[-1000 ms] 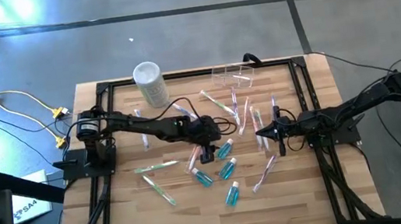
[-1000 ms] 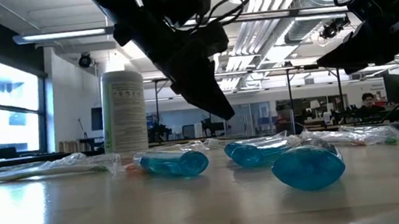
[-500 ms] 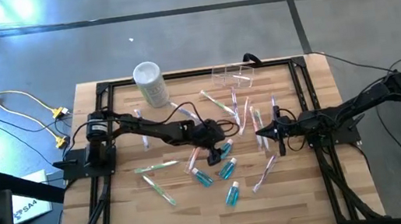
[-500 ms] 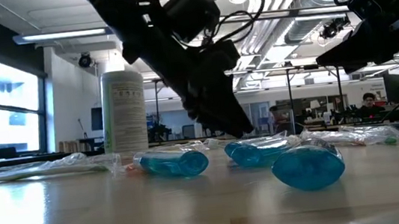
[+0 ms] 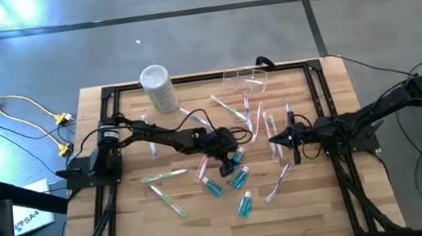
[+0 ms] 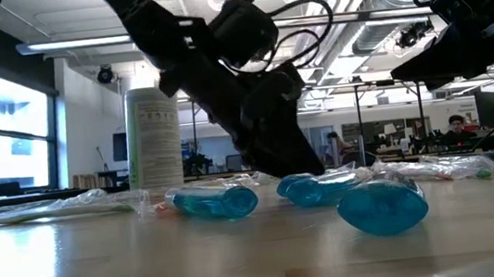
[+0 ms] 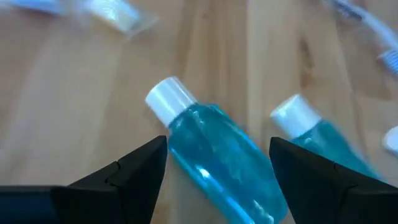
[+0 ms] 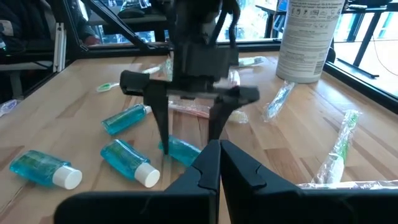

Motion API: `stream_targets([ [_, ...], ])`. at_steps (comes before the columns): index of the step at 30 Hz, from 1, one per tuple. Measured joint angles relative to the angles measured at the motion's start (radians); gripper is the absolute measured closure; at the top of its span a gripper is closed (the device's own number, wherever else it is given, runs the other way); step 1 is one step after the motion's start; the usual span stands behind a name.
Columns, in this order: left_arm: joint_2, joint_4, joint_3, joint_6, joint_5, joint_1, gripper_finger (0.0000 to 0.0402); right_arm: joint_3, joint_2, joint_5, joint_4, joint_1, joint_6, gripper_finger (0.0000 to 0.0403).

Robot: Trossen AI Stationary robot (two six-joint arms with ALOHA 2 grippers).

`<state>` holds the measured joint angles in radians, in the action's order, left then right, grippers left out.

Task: Pick & Place toothbrushing station
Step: Put the blue mouthwash into the transparent organizer

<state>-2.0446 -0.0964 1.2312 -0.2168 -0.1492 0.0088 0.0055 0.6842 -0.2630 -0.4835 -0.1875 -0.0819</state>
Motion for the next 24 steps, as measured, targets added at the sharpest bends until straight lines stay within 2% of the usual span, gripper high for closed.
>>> stream_targets([
  [6,-0.025,-0.029,0.003,-0.049,-0.095,0.035,0.0124,0.000,0.002,0.000,-0.007,0.000,0.000,0.0401],
  [15,-0.034,-0.034,0.003,-0.051,-0.118,0.050,0.0133,0.000,0.002,0.000,0.001,0.000,0.000,0.0401],
  [18,-0.034,-0.031,0.003,-0.052,-0.110,0.050,0.0166,0.000,0.002,0.000,0.001,0.000,0.000,0.0401],
  [24,-0.036,-0.020,0.003,-0.061,-0.108,0.051,0.0272,0.000,0.002,0.000,0.001,0.000,0.000,0.0401],
])
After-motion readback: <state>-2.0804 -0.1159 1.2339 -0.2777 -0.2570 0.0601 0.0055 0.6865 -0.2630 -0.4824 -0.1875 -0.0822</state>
